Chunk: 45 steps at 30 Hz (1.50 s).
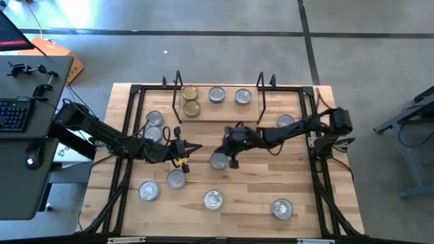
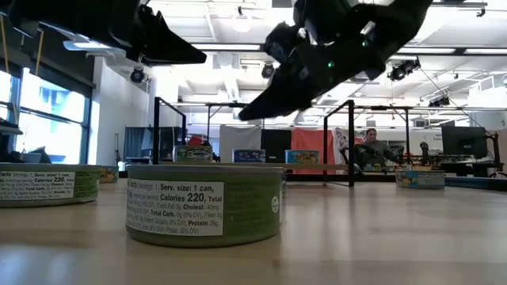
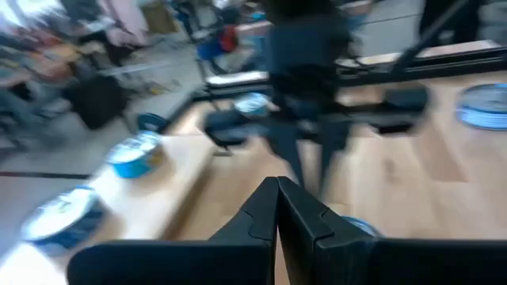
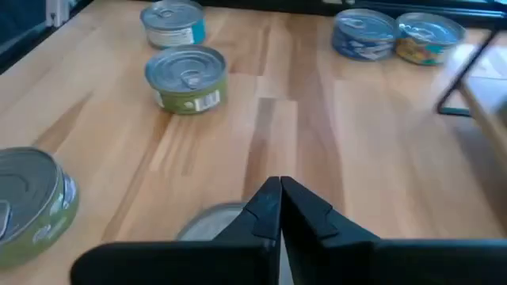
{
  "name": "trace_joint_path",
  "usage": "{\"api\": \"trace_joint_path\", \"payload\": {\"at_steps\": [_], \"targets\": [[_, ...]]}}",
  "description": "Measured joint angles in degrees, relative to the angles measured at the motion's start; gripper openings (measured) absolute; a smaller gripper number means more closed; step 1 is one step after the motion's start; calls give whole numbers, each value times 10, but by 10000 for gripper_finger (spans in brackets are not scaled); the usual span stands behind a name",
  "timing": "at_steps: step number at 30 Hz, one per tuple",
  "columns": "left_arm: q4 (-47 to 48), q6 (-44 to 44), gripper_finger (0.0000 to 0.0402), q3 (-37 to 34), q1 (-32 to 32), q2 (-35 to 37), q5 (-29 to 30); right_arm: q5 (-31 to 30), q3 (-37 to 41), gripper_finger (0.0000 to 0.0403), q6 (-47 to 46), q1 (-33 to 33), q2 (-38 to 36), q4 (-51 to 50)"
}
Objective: Stack canned seafood by type on shelf
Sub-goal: Put the blue tuna can on the shelf
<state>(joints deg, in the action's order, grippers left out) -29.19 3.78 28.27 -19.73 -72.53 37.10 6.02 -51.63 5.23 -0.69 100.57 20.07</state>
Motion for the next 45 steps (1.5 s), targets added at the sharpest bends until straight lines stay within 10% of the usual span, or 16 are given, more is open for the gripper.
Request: {"api": "trace_joint_path", "payload": {"at_steps": [13,29,45], "targets": [[62,-68,82,0,-6,-84,-153,-181,0,2,-68,-95,-118,-218],[-109,-1,152,1,49,-255,-230,-91,-2,164,205,-112,102,4],[-102,69,152,10,21,-204,-151,-200,1,44,177,-106,76,-38]]}}
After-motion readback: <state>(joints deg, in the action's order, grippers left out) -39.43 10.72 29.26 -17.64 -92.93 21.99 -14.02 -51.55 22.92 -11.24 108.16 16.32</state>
